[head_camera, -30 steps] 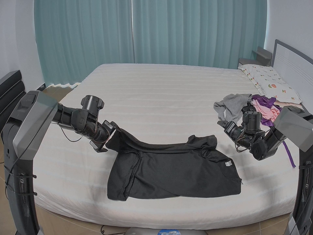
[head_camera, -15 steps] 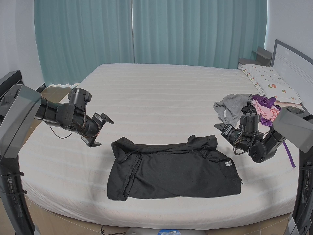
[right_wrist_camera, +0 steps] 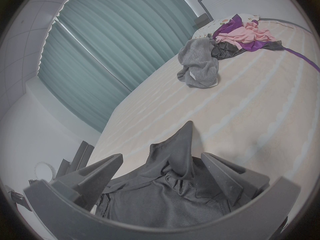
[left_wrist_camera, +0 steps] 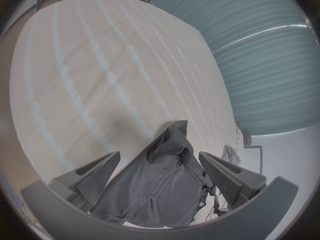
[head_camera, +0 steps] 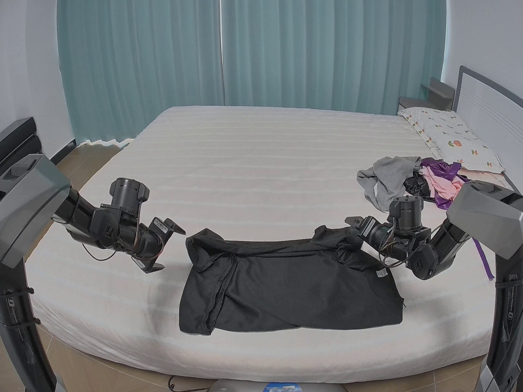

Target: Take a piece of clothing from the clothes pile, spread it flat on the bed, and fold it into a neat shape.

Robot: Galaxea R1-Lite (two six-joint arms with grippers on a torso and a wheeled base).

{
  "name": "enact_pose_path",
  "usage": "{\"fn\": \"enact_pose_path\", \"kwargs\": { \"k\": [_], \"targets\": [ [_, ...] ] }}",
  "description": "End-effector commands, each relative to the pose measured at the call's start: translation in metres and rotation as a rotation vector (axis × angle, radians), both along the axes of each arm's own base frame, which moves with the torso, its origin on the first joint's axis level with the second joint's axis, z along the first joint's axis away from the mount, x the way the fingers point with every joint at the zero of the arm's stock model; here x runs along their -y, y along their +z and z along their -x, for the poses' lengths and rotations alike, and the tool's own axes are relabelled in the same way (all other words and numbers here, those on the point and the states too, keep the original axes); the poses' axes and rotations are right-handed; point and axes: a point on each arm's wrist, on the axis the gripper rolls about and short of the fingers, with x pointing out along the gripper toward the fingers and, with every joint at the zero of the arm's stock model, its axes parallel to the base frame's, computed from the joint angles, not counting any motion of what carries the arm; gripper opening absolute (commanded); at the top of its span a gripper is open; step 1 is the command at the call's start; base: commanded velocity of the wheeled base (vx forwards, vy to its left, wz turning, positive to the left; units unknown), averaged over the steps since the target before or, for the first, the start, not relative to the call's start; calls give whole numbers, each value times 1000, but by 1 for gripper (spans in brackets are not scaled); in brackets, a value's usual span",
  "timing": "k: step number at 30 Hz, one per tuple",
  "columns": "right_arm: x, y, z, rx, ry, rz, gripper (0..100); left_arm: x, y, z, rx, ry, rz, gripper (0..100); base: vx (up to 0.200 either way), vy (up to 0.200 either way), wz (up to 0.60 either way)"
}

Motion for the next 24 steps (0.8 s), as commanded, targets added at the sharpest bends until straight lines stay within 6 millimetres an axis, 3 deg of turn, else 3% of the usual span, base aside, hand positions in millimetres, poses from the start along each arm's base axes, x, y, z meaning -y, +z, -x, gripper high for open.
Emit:
{"fn": "enact_pose_path", "kwargs": {
  "k": [1, 3, 9, 12, 24],
  "targets": [
    [-5, -3, 2, -10, 16, 14, 100, 1, 3, 15, 7, -4, 1, 100, 0, 0, 0],
    [-7, -9, 3, -41, 34, 48, 100, -1, -6, 23, 39, 13, 8, 100, 0, 0, 0],
    [-7, -16, -3, -54, 34, 57, 100, -1, -2, 21, 42, 56, 58, 100, 0, 0, 0],
    [-8, -19, -7, -57, 32, 57, 100, 0, -4, 22, 34, 53, 57, 100, 200, 0, 0],
    [-6, -34, -27, -112, 18, 66, 100, 3, -8, 23, 21, 44, 57, 100, 0, 0, 0]
  ]
}}
